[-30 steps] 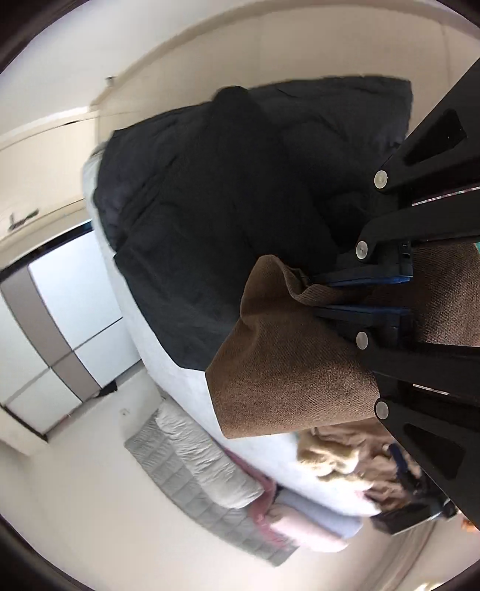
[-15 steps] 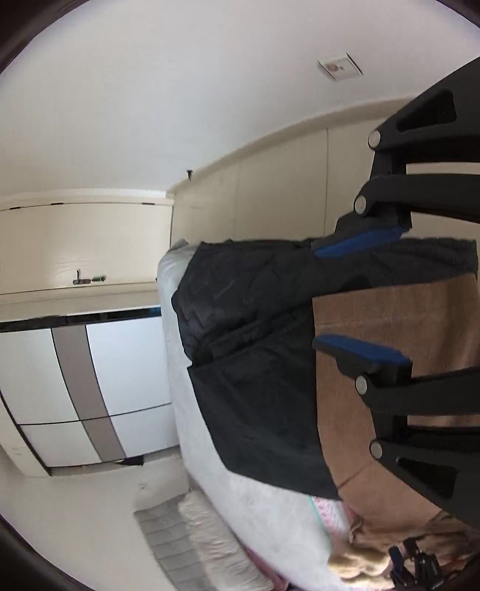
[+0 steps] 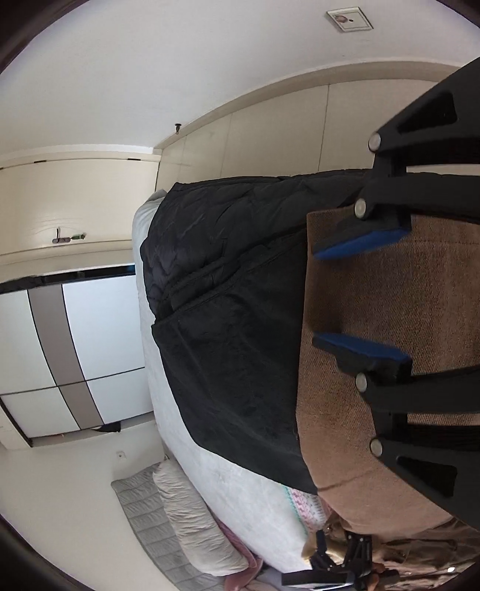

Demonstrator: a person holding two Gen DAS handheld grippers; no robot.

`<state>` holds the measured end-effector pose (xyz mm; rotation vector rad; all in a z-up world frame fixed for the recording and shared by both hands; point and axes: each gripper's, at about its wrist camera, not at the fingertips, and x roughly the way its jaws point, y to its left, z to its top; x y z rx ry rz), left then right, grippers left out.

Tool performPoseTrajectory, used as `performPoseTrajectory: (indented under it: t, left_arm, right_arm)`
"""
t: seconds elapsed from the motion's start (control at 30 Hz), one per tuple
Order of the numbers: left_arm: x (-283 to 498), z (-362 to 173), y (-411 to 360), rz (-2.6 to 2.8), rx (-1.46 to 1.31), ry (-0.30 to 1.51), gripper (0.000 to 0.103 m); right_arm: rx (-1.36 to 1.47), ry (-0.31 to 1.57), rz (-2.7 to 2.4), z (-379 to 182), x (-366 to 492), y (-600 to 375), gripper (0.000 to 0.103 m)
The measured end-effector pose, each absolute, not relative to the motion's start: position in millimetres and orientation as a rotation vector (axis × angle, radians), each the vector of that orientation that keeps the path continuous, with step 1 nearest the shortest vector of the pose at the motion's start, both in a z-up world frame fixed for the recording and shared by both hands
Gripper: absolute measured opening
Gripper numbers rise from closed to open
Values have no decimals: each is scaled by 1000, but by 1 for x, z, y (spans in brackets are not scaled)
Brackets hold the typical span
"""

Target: Fold large clothes

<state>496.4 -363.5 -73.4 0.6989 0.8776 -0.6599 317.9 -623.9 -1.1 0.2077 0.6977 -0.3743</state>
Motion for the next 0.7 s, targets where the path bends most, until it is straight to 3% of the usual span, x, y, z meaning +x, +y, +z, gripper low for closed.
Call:
performPoseTrajectory:
  t: [0.07, 0.13, 0.2, 0.23, 0.37, 0.5, 0.57, 0.63, 0.67, 0.7]
  left_arm:
    - [506, -75, -357, -664, 600, 926, 78]
    - [508, -78, -350, -693, 510, 975, 60]
    - [497, -76, -349, -680, 519, 944, 22]
    - [489, -74, -350, -661, 535, 916, 17]
    - [464, -49, -337, -494, 391, 743, 12]
    - [465, -48, -332, -419, 292, 718, 9]
    - [472, -61, -342, -407, 325, 774, 9]
    - [476, -68, -351, -387, 360, 780, 8]
    - [474, -69, -352, -379, 371, 769, 8]
    - [473, -69, -352, -377, 373, 765, 8]
  right_arm:
    - [113, 701, -411, -3, 316, -605, 3]
    - [31, 683, -439, -1, 311, -587, 2]
    - [-31, 644, -479, 5, 302, -571, 1]
    - [-64, 615, -508, 9, 297, -565, 0]
    - [-172, 466, -643, 39, 280, -551, 0]
    - [33, 390, -588, 69, 265, -589, 1]
    - [199, 406, -508, 71, 261, -618, 13]
    - [325, 433, -436, 62, 262, -643, 60]
    - [361, 444, -424, 56, 262, -652, 69]
    - [384, 458, -422, 48, 263, -660, 71]
